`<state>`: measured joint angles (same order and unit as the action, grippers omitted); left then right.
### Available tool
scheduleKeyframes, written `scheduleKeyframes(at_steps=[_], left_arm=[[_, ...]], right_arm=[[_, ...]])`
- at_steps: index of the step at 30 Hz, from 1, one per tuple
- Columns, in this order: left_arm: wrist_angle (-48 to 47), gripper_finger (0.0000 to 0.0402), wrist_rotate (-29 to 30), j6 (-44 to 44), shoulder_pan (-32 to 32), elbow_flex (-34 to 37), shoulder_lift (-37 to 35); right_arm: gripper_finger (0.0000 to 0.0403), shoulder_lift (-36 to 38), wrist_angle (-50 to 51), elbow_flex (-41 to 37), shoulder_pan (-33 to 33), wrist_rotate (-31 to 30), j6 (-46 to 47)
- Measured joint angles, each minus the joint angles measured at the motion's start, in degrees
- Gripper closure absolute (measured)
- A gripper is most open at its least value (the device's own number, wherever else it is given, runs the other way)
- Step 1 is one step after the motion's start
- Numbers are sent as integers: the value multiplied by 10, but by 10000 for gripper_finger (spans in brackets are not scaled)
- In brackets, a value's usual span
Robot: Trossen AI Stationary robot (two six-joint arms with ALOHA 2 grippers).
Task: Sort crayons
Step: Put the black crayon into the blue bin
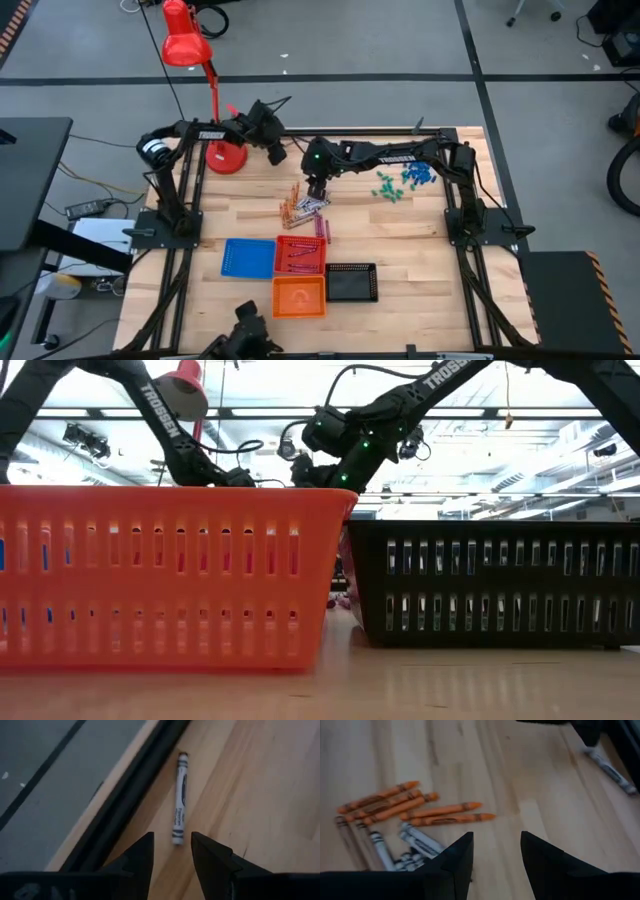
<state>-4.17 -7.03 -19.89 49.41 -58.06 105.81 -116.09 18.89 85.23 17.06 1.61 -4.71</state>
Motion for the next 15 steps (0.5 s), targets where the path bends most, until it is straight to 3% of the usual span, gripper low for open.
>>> scheduleKeyframes(at_steps=[15], left_arm=[[-44, 264, -12, -31, -1, -58, 58]], right_arm=[[235, 0, -10, 0, -36, 1, -4]])
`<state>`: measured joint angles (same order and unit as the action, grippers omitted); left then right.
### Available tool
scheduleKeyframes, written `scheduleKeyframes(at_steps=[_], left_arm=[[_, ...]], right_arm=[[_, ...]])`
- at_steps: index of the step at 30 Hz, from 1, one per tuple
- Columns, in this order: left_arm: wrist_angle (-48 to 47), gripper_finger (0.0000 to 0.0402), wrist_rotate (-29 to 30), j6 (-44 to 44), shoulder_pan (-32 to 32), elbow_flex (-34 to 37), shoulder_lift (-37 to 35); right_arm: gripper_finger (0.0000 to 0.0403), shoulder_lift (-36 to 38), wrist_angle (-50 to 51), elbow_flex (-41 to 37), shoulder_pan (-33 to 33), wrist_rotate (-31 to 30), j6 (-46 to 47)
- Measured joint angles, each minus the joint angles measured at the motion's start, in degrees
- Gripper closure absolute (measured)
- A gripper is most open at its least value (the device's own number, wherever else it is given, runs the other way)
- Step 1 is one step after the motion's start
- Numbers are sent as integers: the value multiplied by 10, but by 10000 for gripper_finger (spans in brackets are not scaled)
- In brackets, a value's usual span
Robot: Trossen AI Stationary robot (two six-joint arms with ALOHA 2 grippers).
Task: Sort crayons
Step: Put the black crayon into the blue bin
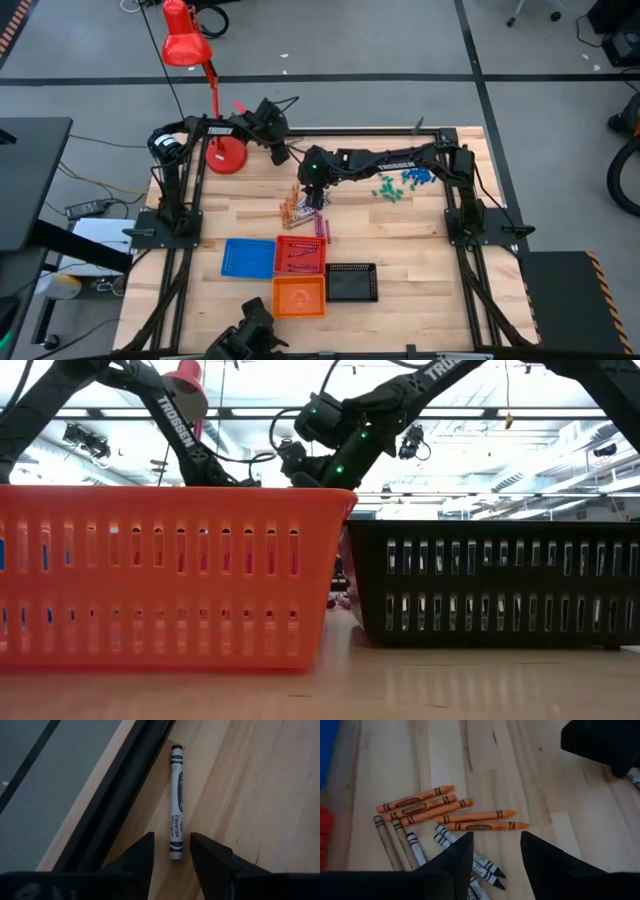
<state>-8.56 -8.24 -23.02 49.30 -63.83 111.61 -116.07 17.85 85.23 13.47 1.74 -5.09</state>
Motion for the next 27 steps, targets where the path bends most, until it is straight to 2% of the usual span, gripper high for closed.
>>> scheduleKeyframes(at_steps=[3, 12, 20, 27], left_arm=[[-4, 284, 0, -2, 0, 0, 0], [-6, 384, 0, -7, 0, 0, 0], [-21, 385, 6, -2, -4, -1, 0], [-40, 383, 13, 10, -20, 1, -15]], right_arm=[[235, 0, 0, 0, -1, 0, 0], [235, 0, 6, 0, -2, -2, 3], [235, 10, 54, 0, -4, -7, 8], [235, 34, 75, 0, -5, -50, 8]])
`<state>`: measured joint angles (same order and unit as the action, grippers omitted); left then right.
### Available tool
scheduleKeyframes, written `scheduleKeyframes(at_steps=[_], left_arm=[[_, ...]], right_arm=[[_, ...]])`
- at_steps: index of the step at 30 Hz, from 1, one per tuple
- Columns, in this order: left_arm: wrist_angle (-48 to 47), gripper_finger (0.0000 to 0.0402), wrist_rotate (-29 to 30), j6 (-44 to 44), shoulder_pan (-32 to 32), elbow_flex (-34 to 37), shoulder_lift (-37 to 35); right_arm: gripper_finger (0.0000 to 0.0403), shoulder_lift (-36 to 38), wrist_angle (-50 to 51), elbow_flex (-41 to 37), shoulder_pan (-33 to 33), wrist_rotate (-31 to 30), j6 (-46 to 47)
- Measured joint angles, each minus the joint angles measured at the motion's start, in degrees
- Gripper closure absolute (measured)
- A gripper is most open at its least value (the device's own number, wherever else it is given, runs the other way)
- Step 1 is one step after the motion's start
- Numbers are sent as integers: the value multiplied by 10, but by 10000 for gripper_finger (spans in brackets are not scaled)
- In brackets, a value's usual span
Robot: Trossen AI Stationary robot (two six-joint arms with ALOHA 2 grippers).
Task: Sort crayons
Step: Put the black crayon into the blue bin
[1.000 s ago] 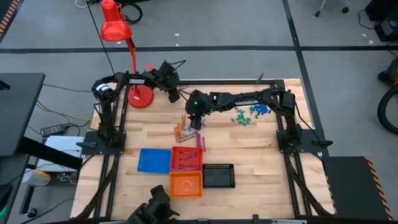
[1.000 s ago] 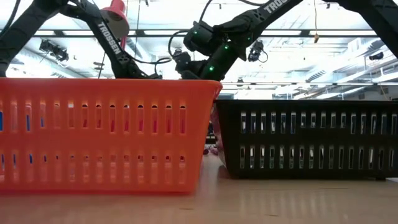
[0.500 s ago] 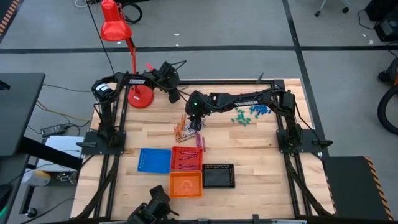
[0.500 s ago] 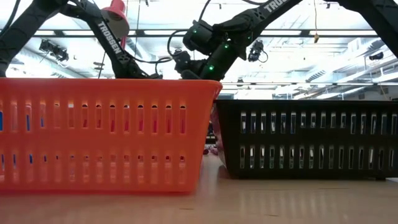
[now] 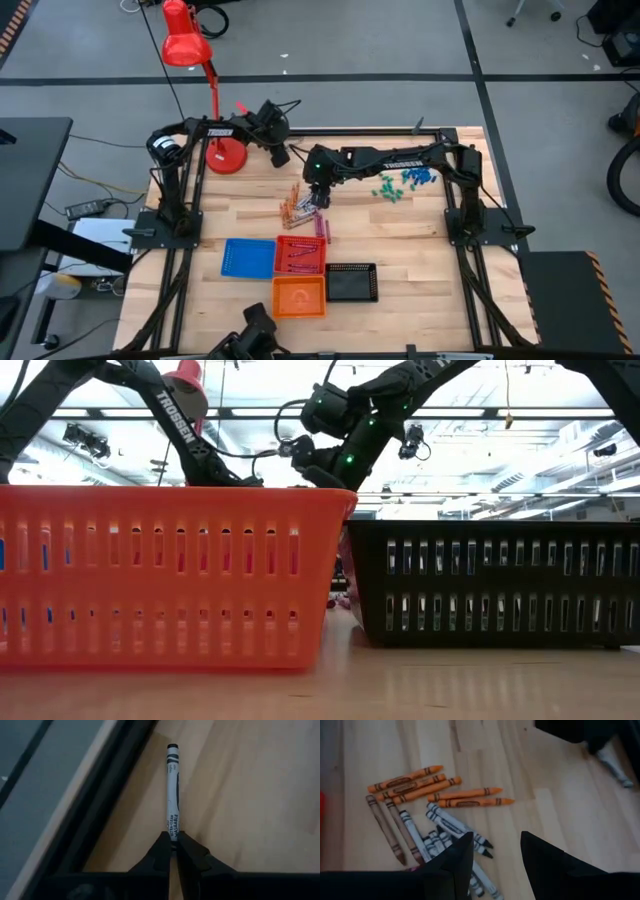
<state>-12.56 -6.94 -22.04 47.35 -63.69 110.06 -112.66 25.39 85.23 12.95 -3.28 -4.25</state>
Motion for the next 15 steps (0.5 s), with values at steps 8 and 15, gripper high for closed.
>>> scheduleKeyframes(at_steps=[8, 15], left_arm=[[-51, 387, -7, 2, -14, 2, -74], [-133, 394, -11, -1, -52, 2, -137]], right_arm=[[235, 23, 28, 0, -4, -20, 7], [235, 34, 85, 0, -13, -57, 12]])
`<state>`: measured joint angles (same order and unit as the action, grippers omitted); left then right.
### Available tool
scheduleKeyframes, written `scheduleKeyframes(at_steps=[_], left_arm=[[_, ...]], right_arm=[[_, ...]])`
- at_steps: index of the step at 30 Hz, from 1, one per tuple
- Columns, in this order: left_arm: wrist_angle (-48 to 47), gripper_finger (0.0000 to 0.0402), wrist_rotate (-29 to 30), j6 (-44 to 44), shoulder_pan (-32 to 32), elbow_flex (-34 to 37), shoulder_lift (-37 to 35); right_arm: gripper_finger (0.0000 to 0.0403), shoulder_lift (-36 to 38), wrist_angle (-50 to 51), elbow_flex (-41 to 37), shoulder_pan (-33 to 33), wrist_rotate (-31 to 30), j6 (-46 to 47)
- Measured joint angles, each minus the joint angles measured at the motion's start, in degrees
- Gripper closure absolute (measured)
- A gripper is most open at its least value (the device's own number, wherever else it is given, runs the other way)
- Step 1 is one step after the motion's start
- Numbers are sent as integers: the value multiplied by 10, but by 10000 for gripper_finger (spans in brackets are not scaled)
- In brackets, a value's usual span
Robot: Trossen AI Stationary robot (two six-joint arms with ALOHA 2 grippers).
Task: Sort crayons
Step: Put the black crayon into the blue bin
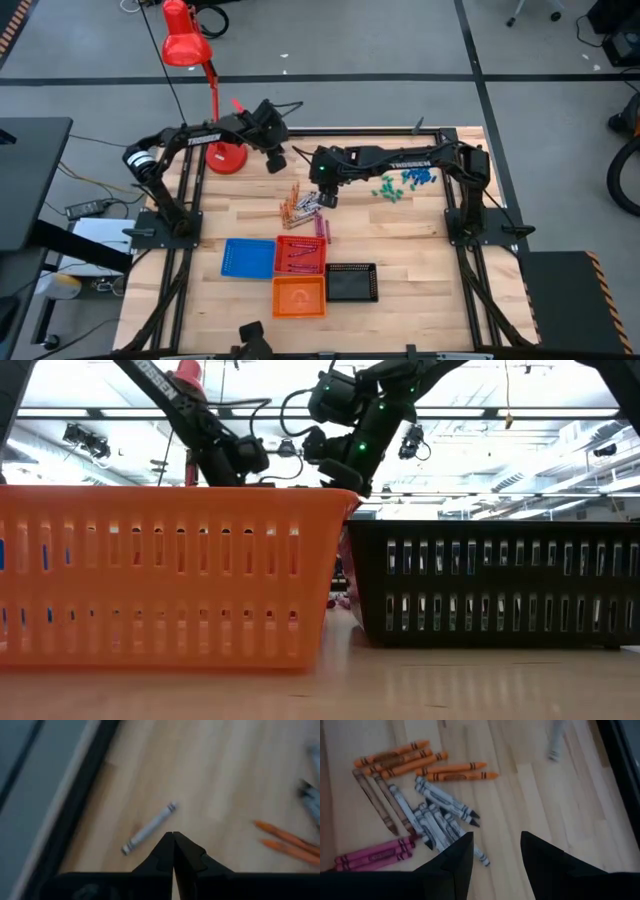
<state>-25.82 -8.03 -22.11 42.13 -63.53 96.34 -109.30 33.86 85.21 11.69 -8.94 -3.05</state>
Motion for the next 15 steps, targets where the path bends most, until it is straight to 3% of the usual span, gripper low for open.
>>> scheduleKeyframes(at_steps=[5, 9, 15], left_arm=[[-1, 380, 2, -3, -6, -1, -9], [-81, 356, 4, -40, -4, -1, 10], [-189, 293, 2, -16, -29, 17, 13]], right_arm=[[235, 0, 4, 0, -9, -9, 2], [235, 0, 18, 0, -24, -9, 21], [235, 0, 9, -14, -52, -19, 11]])
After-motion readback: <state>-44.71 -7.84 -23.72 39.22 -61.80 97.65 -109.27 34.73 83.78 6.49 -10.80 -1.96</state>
